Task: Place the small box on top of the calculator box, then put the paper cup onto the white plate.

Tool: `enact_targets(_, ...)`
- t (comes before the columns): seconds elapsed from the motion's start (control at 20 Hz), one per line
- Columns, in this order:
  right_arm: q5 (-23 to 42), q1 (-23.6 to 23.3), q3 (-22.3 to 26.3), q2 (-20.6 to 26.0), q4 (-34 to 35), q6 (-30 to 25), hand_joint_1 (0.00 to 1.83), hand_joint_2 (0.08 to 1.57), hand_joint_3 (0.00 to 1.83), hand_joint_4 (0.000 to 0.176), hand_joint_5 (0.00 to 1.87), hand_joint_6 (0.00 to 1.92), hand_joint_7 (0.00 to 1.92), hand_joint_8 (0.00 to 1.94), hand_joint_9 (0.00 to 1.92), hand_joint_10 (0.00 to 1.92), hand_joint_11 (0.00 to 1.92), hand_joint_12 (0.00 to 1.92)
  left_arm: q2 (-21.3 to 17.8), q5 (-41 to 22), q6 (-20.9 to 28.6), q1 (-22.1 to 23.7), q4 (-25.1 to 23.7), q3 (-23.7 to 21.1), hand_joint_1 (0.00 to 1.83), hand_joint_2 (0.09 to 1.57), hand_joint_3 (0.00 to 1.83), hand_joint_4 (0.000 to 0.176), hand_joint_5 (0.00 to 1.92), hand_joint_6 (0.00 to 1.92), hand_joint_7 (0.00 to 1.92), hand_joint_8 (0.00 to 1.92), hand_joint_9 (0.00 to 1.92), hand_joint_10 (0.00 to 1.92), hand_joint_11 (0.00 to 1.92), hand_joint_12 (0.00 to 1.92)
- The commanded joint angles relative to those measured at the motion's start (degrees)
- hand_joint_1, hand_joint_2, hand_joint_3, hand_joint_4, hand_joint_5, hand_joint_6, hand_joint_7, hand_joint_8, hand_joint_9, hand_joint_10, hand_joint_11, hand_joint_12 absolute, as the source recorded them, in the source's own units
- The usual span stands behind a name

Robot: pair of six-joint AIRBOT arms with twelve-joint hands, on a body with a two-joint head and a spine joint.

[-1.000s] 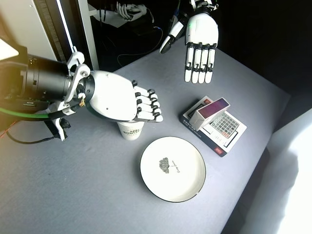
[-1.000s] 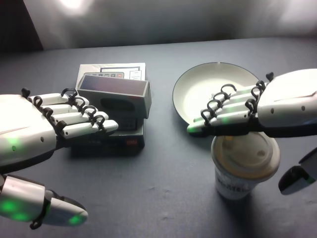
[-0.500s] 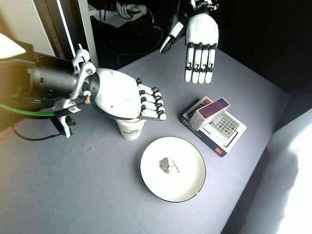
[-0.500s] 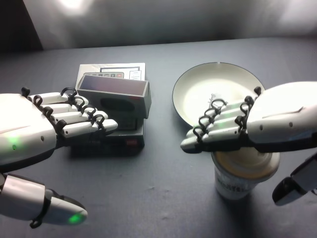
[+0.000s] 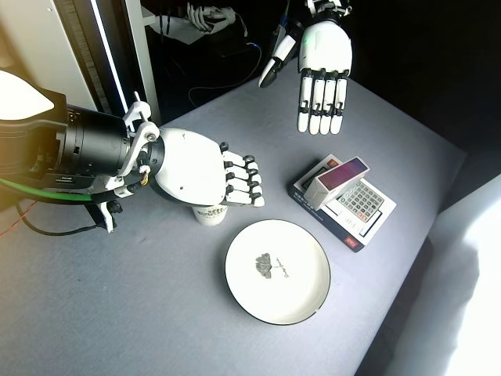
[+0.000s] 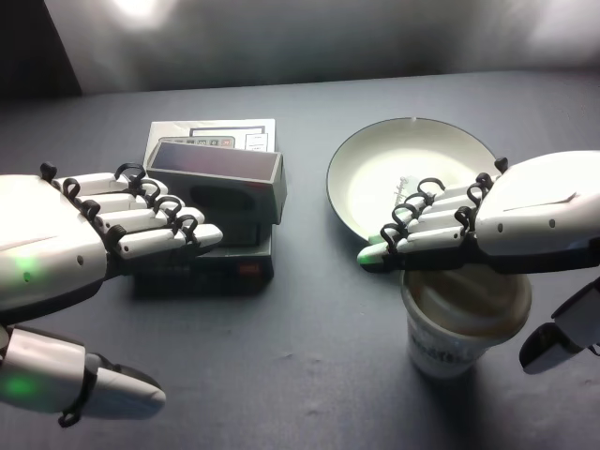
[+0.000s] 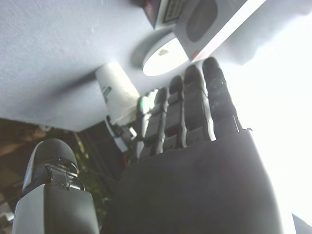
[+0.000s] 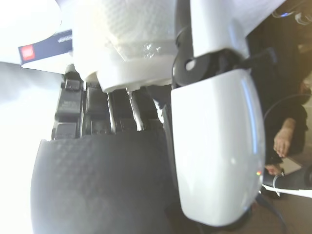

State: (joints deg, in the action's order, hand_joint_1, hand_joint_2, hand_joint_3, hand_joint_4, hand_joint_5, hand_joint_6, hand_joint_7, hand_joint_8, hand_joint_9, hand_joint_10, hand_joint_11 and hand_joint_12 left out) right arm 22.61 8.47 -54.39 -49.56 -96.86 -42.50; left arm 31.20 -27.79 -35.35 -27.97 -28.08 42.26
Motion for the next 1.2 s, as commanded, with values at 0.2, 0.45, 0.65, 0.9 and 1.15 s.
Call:
enact_targets(0.2, 0.90, -0.20, 0.17, 0.40, 1.87, 0.01, 1.20, 0.94, 0.01, 0.000, 0.00, 0.00, 0.00, 0.00, 0.00, 0.00, 0.00, 0.00, -0.70, -5.02, -0.08, 0.73, 1.04, 0.17, 0.10, 1.05, 0.00, 0.000, 0.05, 0.00, 0.08, 0.00, 0.09, 0.00, 0.00, 0.20)
enact_targets(0.45, 1.56, -0.73, 0.32, 0.35, 2.68, 0.00, 1.18, 0.95, 0.01, 0.000, 0.00, 0.00, 0.00, 0.00, 0.00, 0.00, 0.00, 0.00, -0.70, -5.01, -0.08, 0.74, 1.04, 0.27, 0.13, 1.05, 0.00, 0.000, 0.07, 0.00, 0.10, 0.00, 0.10, 0.00, 0.00, 0.20)
enact_targets(0.65, 1.96, -0.77, 0.53, 0.37, 2.68, 0.00, 1.22, 0.99, 0.02, 0.000, 0.00, 0.00, 0.00, 0.00, 0.00, 0.00, 0.00, 0.00, -0.70, -5.01, -0.08, 0.76, 1.04, 0.28, 0.13, 1.05, 0.00, 0.000, 0.05, 0.00, 0.08, 0.00, 0.09, 0.00, 0.00, 0.20)
enact_targets(0.9, 2.18, -0.77, 0.60, 0.38, 2.68, 0.01, 1.32, 1.03, 0.02, 0.000, 0.00, 0.00, 0.00, 0.00, 0.00, 0.00, 0.03, 0.01, -0.70, -5.01, -0.08, 0.92, 0.99, 0.28, 0.12, 1.04, 0.00, 0.000, 0.07, 0.00, 0.09, 0.00, 0.10, 0.00, 0.00, 0.23)
enact_targets(1.15, 2.22, -0.76, 0.60, 0.39, 2.68, 0.02, 1.42, 1.11, 0.00, 0.000, 0.07, 0.02, 0.03, 0.01, 0.05, 0.02, 0.01, 0.43, -0.70, -5.01, -0.08, 0.93, 0.98, 0.29, 0.15, 1.05, 0.00, 0.000, 0.07, 0.00, 0.10, 0.00, 0.11, 0.00, 0.00, 0.24)
